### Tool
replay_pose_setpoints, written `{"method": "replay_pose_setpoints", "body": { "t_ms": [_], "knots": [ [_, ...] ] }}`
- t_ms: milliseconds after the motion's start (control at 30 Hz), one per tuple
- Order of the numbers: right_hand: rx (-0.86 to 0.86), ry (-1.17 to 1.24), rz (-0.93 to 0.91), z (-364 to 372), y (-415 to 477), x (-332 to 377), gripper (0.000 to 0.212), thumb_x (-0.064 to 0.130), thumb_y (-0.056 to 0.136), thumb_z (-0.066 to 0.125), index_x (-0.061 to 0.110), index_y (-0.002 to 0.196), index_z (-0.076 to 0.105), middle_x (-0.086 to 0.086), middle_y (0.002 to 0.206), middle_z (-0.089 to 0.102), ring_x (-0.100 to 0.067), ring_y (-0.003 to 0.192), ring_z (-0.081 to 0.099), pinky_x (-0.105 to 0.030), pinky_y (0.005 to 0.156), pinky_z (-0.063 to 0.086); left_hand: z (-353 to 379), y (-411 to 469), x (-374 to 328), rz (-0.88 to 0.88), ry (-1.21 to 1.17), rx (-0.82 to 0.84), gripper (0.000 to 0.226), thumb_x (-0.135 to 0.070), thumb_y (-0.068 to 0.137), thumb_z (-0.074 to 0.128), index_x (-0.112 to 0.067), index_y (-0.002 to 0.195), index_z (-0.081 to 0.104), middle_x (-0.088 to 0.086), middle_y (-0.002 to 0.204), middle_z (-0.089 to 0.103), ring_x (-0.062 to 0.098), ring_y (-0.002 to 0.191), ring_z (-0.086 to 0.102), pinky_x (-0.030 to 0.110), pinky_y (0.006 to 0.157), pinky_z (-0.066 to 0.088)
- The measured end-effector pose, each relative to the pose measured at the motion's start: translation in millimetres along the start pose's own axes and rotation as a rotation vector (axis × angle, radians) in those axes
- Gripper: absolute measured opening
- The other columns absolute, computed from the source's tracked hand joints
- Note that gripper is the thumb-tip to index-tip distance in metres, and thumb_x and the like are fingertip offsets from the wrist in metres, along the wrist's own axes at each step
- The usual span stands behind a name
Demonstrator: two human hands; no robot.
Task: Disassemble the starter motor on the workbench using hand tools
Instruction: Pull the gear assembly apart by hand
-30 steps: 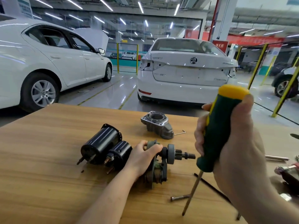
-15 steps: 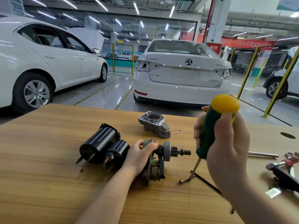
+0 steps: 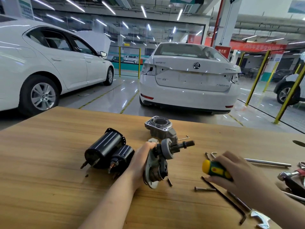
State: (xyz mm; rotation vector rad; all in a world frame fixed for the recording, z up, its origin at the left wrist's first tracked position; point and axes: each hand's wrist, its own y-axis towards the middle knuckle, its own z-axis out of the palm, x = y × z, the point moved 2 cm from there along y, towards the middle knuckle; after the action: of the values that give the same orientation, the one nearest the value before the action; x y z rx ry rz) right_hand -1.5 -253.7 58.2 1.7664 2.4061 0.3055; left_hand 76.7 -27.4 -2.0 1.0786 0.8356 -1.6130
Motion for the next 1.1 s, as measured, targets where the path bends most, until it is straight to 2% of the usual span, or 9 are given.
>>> {"method": "replay_pose_setpoints", "body": {
  "t_ms": [133, 300, 467, 567, 667, 767, 933, 967, 1100],
  "knots": [
    [-0.016, -0.112, 0.085, 28, 0, -17, 0.058, 0.072, 0.079, 0.031, 0.035, 0.124, 0.038, 0.017, 0.113, 0.032, -0.005, 0.114, 0.035, -0.014, 0.082, 0.036, 2, -1, -4, 0.073, -0.179, 0.085, 0.026, -0.025, 0.077, 0.045, -0.023, 0.053, 0.050, -0.004, 0.053, 0.043, 0.012, 0.053, 0.043, 0.023, 0.052, 0.038],
    [-0.084, -0.086, 0.154, 51, 4, -28, 0.056, 0.071, 0.080, 0.034, 0.035, 0.122, 0.040, 0.013, 0.120, 0.037, -0.008, 0.116, 0.034, -0.016, 0.085, 0.038, -1, -1, -4, 0.078, -0.376, 0.038, 0.032, -0.029, 0.083, 0.040, -0.007, 0.068, 0.057, 0.012, 0.062, 0.052, 0.020, 0.055, 0.054, 0.023, 0.047, 0.047],
    [-0.069, -0.140, 0.217, 63, 3, -34, 0.060, 0.076, 0.078, 0.028, 0.040, 0.123, 0.043, 0.013, 0.125, 0.039, -0.010, 0.119, 0.032, -0.020, 0.093, 0.032, 3, -5, -10, 0.063, -0.402, 0.053, 0.036, -0.031, 0.074, 0.040, -0.007, 0.057, 0.060, 0.011, 0.061, 0.048, 0.016, 0.046, 0.049, 0.015, 0.038, 0.040],
    [-0.163, -0.056, 0.270, 55, 0, -27, 0.068, 0.075, 0.076, 0.022, 0.038, 0.129, 0.040, 0.008, 0.132, 0.038, -0.014, 0.124, 0.029, -0.027, 0.101, 0.026, 2, -3, -12, -0.001, -0.453, 0.086, 0.034, -0.037, 0.066, 0.045, -0.006, 0.075, 0.055, 0.010, 0.074, 0.043, 0.013, 0.047, 0.046, 0.012, 0.035, 0.036],
    [-0.288, 0.132, 0.015, 38, -5, -7, 0.058, 0.071, 0.079, 0.031, 0.031, 0.114, 0.054, 0.002, 0.108, 0.056, -0.016, 0.102, 0.045, -0.025, 0.085, 0.039, -1, -1, -7, 0.015, -0.477, 0.064, 0.042, -0.040, 0.067, 0.046, -0.004, 0.075, 0.065, 0.012, 0.077, 0.053, 0.014, 0.048, 0.051, 0.013, 0.036, 0.039],
    [-0.268, -0.034, -0.377, 41, -14, 17, 0.034, 0.065, 0.078, 0.039, 0.039, 0.094, 0.056, 0.010, 0.091, 0.061, -0.006, 0.089, 0.041, -0.022, 0.080, 0.039, -5, -1, -5, 0.021, -0.495, 0.045, 0.048, -0.044, 0.070, 0.045, -0.004, 0.075, 0.072, 0.015, 0.075, 0.063, 0.016, 0.049, 0.056, 0.016, 0.036, 0.042],
    [-0.321, -0.030, -0.292, 50, -10, 8, 0.018, 0.046, 0.072, 0.069, 0.030, 0.064, 0.064, 0.005, 0.084, 0.065, -0.012, 0.086, 0.041, -0.025, 0.070, 0.053, -5, -3, -5, -0.001, -0.460, 0.034, 0.049, -0.045, 0.069, 0.048, -0.004, 0.072, 0.073, 0.014, 0.073, 0.065, 0.015, 0.048, 0.056, 0.016, 0.036, 0.042],
    [-0.372, -0.027, -0.249, 51, -9, 4, 0.022, 0.045, 0.075, 0.067, 0.027, 0.063, 0.065, 0.002, 0.082, 0.065, -0.014, 0.085, 0.041, -0.030, 0.068, 0.055, -3, -4, -6, 0.001, -0.451, 0.042, 0.046, -0.045, 0.066, 0.051, -0.004, 0.069, 0.073, 0.012, 0.070, 0.065, 0.015, 0.048, 0.055, 0.015, 0.036, 0.042],
    [-0.465, -0.061, -0.122, 54, -6, 3, 0.075, 0.052, 0.096, 0.009, 0.018, 0.064, 0.069, -0.007, 0.080, 0.066, -0.022, 0.085, 0.040, -0.042, 0.073, 0.054, 5, -6, -14, 0.052, -0.498, 0.064, 0.034, -0.037, 0.058, 0.063, -0.005, 0.069, 0.058, 0.011, 0.069, 0.049, 0.015, 0.047, 0.050, 0.013, 0.039, 0.041]
  ]
}}
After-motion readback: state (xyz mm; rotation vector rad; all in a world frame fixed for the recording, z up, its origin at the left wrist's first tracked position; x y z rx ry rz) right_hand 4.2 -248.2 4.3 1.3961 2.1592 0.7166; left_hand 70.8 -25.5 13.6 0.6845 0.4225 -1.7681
